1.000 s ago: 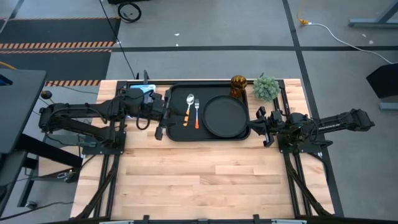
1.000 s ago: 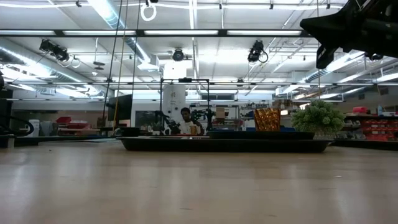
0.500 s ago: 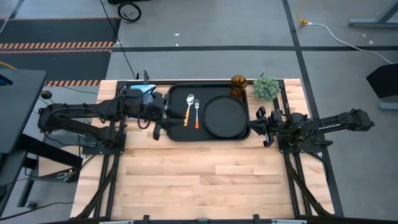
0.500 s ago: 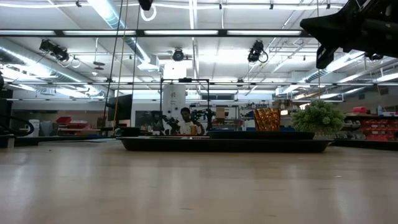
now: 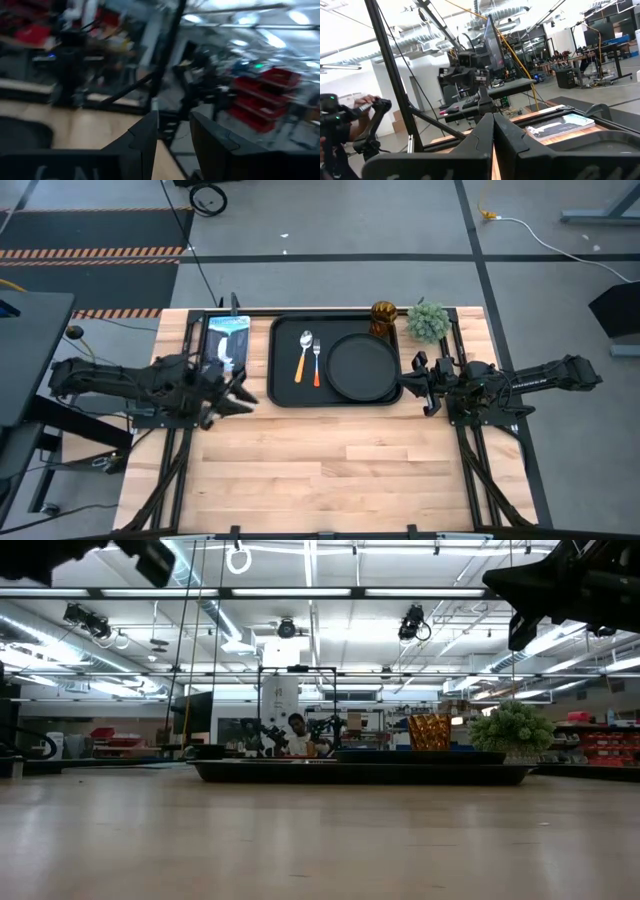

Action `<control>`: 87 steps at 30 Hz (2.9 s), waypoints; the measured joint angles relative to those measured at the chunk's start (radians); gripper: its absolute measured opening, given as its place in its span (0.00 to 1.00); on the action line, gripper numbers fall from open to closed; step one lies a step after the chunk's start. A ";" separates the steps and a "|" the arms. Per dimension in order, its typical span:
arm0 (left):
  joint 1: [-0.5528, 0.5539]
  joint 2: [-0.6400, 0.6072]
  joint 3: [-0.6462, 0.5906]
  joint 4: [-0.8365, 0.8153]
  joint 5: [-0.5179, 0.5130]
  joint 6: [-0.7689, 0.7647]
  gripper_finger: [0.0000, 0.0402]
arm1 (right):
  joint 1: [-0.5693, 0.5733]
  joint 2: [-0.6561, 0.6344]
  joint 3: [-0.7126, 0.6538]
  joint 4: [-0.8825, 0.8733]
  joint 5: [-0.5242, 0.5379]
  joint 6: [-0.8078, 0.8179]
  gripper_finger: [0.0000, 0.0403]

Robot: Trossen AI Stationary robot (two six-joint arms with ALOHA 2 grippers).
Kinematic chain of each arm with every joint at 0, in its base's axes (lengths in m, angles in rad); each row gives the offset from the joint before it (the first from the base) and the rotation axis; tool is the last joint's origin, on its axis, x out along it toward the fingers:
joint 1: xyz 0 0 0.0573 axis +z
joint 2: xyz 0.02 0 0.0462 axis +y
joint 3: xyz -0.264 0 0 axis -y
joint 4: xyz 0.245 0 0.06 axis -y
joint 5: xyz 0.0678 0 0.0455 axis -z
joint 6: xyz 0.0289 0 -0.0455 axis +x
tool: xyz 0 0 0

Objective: Pick and place plate/cup/fork/spoon on tray
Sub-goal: Return to Home Position

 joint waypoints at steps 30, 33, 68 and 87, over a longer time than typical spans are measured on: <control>0.022 -0.581 -0.368 -0.159 0.062 0.113 0.31 | 0.000 0.000 0.000 0.000 0.000 0.000 0.04; 0.024 -0.562 -0.368 -0.159 0.062 0.112 0.31 | 0.000 0.000 0.000 0.000 0.000 0.000 0.04; 0.024 -0.560 -0.369 -0.151 0.062 0.112 0.31 | 0.000 0.000 0.000 0.000 0.000 0.000 0.04; 0.024 -0.560 -0.370 -0.150 0.062 0.112 0.31 | 0.000 0.000 0.000 0.000 0.000 0.000 0.04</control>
